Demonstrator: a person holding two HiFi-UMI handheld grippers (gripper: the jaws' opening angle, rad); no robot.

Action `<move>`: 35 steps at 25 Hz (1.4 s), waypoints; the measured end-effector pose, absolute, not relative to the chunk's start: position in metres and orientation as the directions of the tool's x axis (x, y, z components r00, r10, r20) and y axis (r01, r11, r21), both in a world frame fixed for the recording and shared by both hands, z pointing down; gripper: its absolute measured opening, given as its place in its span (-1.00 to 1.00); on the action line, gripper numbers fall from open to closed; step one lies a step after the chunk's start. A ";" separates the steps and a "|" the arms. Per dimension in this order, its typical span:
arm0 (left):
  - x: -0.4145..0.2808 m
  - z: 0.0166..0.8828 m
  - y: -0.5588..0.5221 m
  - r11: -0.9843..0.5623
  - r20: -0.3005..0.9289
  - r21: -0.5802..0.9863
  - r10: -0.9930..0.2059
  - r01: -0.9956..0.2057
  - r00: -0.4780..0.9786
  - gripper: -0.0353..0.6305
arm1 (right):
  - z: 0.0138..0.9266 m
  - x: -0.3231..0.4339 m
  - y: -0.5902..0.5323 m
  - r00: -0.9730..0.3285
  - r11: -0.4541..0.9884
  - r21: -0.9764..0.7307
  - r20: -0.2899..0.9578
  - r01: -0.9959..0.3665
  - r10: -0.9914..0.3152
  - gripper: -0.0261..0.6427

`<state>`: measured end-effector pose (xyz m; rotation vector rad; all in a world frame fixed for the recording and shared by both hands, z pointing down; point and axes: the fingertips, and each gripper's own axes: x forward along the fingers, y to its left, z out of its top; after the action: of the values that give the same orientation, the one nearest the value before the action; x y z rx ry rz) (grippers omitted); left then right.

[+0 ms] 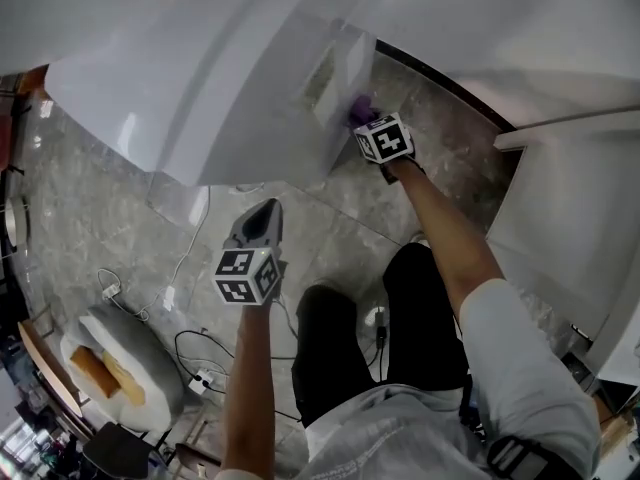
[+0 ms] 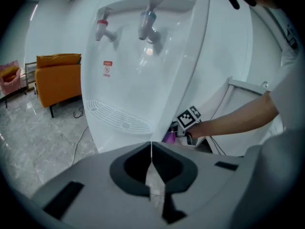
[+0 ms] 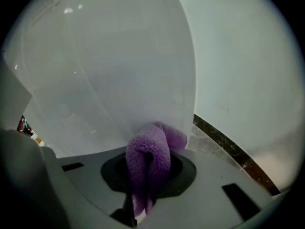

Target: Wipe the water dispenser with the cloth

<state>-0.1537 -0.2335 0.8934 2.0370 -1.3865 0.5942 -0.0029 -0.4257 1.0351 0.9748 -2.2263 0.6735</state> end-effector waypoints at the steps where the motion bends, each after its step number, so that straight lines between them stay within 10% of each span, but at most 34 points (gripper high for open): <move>1: -0.157 0.897 -0.230 -0.268 0.655 0.231 -0.668 -0.935 0.353 -0.84 | 1.038 -0.011 -0.416 -0.551 0.613 -0.201 0.697 -0.764 -0.458 -0.73; 35: -0.198 0.538 -0.114 -0.372 0.559 0.158 -0.730 -0.915 0.393 -0.84 | 0.575 -0.080 -0.282 -0.716 0.527 -0.494 0.380 -0.692 -0.585 -0.74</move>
<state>-0.1979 -0.1137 0.5383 2.2120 -1.4108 0.5579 -0.0800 -0.2821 0.5752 1.0954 -2.5952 0.9527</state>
